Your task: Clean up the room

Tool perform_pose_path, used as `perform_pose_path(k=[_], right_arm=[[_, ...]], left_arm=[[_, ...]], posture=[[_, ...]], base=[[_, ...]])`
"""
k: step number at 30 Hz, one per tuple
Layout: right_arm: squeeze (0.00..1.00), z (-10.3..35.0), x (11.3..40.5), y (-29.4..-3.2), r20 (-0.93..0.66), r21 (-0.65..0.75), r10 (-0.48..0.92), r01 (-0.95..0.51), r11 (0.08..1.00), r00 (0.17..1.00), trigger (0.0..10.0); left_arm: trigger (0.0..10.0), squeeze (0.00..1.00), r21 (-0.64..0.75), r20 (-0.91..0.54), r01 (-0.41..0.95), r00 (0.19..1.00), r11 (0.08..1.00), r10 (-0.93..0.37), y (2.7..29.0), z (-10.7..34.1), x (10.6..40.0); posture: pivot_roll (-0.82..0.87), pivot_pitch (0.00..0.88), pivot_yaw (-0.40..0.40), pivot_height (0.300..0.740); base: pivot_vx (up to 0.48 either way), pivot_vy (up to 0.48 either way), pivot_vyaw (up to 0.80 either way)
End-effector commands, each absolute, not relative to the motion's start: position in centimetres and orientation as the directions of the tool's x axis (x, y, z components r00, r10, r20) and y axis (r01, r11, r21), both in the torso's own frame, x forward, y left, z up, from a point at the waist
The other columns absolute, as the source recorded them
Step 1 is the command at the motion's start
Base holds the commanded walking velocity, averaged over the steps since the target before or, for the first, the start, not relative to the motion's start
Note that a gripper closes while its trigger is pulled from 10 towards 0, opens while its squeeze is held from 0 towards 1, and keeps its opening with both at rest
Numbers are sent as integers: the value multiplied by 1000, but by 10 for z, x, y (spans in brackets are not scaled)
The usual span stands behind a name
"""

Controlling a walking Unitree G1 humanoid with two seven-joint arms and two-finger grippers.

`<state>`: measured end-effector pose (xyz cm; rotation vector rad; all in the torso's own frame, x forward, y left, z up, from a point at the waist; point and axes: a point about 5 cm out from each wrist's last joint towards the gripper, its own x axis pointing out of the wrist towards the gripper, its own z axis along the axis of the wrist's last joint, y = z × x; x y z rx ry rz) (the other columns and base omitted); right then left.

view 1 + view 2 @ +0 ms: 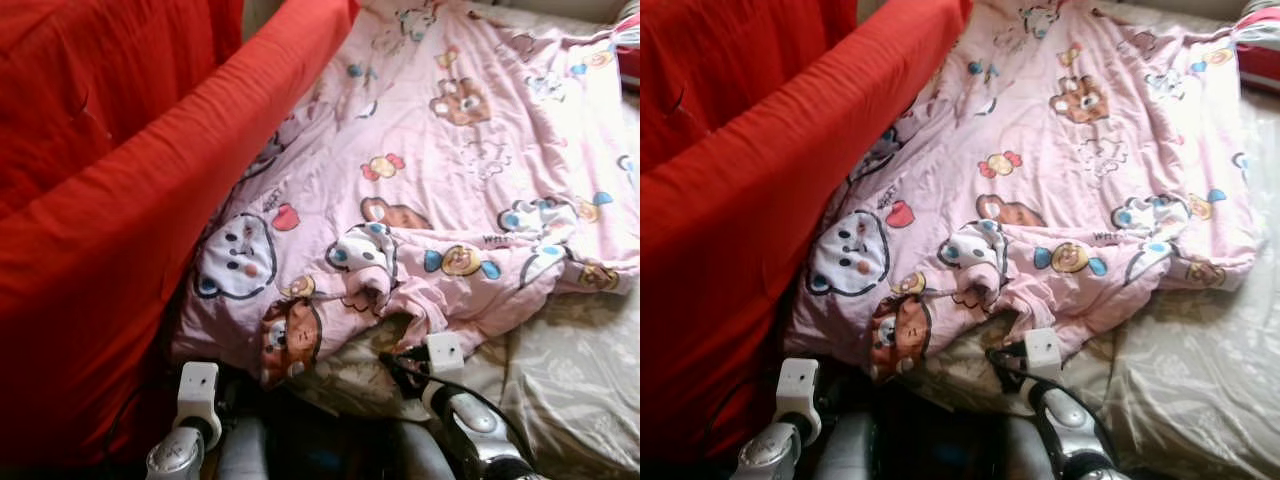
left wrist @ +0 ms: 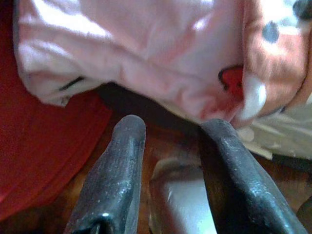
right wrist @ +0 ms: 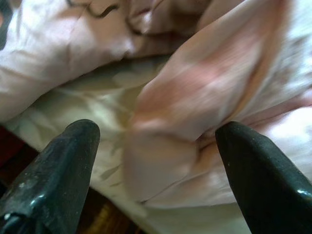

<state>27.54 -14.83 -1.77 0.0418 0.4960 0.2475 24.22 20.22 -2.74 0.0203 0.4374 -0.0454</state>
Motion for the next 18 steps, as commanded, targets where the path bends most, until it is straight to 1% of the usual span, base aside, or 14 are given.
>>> perform_pose_path(k=[1, 5, 7, 9, 11, 12, 13, 14, 15, 16, 17, 18], right_arm=[[0, -26, 266, -147, -490, 101, 239, -217, 971, 839, 10000], [0, -28, 263, -143, -491, 104, 249, -228, 968, 835, 10000], [0, -28, 262, -143, -492, 104, 248, -226, 968, 835, 10000], [0, -28, 264, -144, -497, 86, 230, -216, 973, 837, 10000], [0, -29, 264, -147, -518, 34, 185, -196, 980, 835, 10000], [0, -30, 264, -150, -534, -11, 151, -186, 982, 832, 8902], [0, -30, 264, -150, -534, -11, 151, -186, 982, 832, 8902], [0, -29, 265, -154, -539, -51, 106, -159, 986, 836, 4784], [0, -29, 265, -156, -537, -49, 97, -146, 988, 838, 4784], [0, -29, 266, -157, -537, -56, 86, -137, 989, 839, 1686], [0, -29, 266, -159, -536, -70, 71, -128, 989, 841, 1137], [0, -29, 265, -162, -532, -79, 62, -122, 989, 845, 1804]], left_arm=[[10000, 0, -2, -427, 41, 903, 999, -38, 204, -32, 234], [10000, 0, 1, -393, 43, 919, 999, -39, 207, -28, 229], [10000, 0, 2, -389, 44, 921, 999, -40, 207, -27, 228], [10000, 0, 3, -377, 46, 925, 999, -41, 208, -25, 228], [10000, 0, 4, -361, 50, 931, 999, -45, 208, -22, 229], [10000, 0, 3, -354, 54, 934, 999, -50, 207, -21, 229], [10000, 0, 3, -354, 54, 934, 999, -50, 207, -21, 229], [10000, 0, 3, -346, 62, 937, 998, -57, 206, -19, 230], [10000, 0, 3, -344, 66, 937, 998, -61, 205, -18, 230], [10000, 0, 3, -341, 72, 938, 997, -66, 204, -18, 230], [10000, 0, 1, -337, 77, 939, 997, -72, 202, -17, 230], [10000, 0, -3, -333, 84, 939, 996, -80, 200, -16, 230]], posture=[[131, 333, -1, 639], [159, 365, 8, 639], [159, 365, 8, 639], [163, 375, 10, 639], [164, 389, 14, 639], [162, 393, 15, 639], [162, 393, 15, 639], [161, 394, 15, 639], [161, 394, 15, 639], [160, 395, 17, 639], [157, 395, 16, 639], [155, 396, 16, 639]], base=[[0, 0, 0], [0, 0, 0], [0, 0, 0], [0, 0, 0], [0, 0, 0], [0, 0, 0], [0, 0, 0], [0, 0, 0], [0, 0, 0], [0, 0, 0], [0, 0, 0], [0, 0, 0]])
